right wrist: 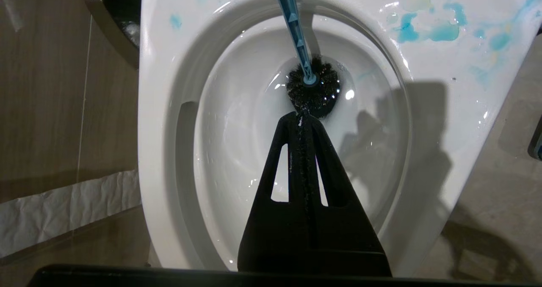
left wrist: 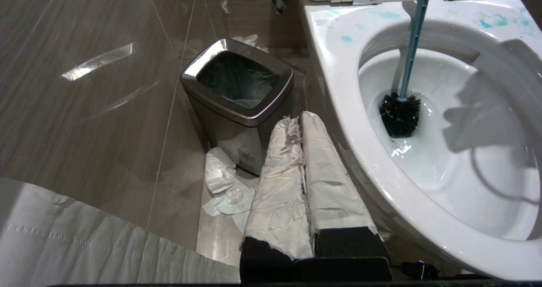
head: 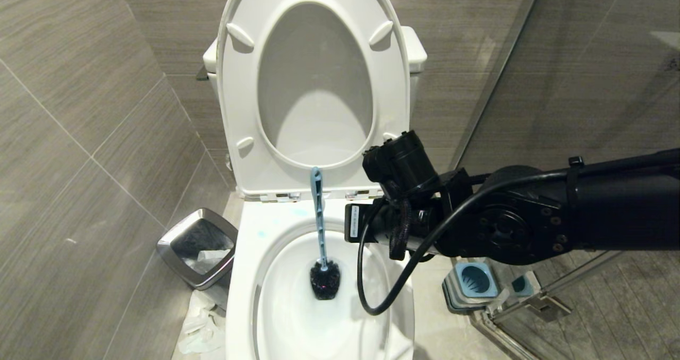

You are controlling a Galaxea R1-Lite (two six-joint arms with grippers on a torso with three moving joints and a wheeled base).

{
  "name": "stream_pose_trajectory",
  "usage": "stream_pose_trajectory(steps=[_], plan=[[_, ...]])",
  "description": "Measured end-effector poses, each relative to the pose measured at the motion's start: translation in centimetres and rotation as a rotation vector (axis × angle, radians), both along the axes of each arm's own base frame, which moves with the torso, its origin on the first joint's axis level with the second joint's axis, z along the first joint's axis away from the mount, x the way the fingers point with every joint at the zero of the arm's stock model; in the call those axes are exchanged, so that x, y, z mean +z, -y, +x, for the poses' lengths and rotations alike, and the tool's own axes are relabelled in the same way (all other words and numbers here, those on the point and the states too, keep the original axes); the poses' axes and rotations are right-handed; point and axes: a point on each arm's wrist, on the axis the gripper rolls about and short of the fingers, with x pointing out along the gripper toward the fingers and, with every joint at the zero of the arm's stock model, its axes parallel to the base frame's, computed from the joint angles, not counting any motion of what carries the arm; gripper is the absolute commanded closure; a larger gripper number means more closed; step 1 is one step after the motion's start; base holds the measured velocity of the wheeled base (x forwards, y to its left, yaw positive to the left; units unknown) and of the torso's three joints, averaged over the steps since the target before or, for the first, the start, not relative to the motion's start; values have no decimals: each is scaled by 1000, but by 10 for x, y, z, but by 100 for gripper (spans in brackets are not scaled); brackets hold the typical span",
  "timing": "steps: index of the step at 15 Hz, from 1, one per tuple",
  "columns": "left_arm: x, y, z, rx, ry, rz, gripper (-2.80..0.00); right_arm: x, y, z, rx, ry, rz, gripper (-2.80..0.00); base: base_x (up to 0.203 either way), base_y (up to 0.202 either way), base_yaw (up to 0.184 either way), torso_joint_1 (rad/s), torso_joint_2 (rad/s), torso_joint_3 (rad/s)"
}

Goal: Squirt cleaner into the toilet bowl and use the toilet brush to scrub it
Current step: Scrub the toilet bowl

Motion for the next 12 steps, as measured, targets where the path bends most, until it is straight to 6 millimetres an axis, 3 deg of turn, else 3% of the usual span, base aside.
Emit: stream_pose_trajectory(steps=[3, 4, 12], plan=[[0, 0, 0, 1, 0, 0, 0, -1, -1, 1, 28, -17, 11, 0, 0, 0, 0, 0, 0, 0], [0, 0, 0, 0, -1, 0, 0, -2, -1, 2, 28, -18, 9, -280, 0, 0, 0, 0, 0, 0], [0, 0, 0, 0, 0, -1, 0, -19, -6, 27, -18, 121, -95, -280, 0, 0, 0, 0, 0, 0]])
